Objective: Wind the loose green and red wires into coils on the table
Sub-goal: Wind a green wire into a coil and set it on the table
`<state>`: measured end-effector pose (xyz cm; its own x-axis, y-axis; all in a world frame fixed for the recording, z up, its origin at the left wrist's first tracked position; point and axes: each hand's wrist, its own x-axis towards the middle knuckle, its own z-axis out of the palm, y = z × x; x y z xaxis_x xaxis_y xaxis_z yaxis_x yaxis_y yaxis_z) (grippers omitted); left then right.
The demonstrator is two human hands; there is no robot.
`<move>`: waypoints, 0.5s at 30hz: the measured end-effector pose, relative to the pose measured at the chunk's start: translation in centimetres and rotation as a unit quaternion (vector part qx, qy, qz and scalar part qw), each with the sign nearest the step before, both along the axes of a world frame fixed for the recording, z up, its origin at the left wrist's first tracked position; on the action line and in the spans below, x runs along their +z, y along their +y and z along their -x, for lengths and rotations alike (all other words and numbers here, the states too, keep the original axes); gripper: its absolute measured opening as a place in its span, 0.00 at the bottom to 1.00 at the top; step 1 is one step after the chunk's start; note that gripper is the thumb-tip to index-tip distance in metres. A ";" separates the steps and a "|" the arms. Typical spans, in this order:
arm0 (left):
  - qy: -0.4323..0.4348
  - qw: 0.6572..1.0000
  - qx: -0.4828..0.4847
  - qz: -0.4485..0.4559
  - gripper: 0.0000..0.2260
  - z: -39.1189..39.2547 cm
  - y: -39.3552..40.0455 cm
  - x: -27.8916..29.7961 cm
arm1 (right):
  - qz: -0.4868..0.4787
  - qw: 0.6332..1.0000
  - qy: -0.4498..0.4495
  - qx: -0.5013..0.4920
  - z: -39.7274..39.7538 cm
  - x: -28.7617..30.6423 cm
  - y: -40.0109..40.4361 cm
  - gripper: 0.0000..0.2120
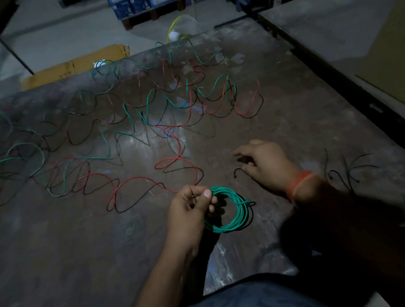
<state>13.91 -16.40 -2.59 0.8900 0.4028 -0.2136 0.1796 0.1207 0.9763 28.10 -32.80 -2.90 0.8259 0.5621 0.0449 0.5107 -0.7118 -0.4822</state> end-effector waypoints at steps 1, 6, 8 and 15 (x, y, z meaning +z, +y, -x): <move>-0.001 1.000 -0.002 -0.001 0.05 0.0 0.0 0.0 | 0.052 0.998 0.003 0.037 -0.3 0.0 1.1 0.20; -0.002 1.000 -0.017 -0.012 0.04 0.4 0.7 -0.1 | 0.200 0.974 -0.014 0.100 -1.2 -0.3 3.2 0.14; -0.003 1.000 -0.023 -0.015 0.04 0.6 1.1 -0.1 | 0.190 0.978 -0.040 0.073 -1.2 -0.6 2.9 0.10; -0.017 0.998 -0.045 0.037 0.04 1.2 1.1 0.6 | -0.336 0.883 0.221 -0.243 -1.3 -0.2 0.9 0.09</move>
<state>12.67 -15.31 -2.02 0.9289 0.3052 -0.2096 0.1605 0.1782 0.9708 29.37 -31.90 -3.12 0.9824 0.1058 -0.1538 -0.1202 -0.2717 -0.9548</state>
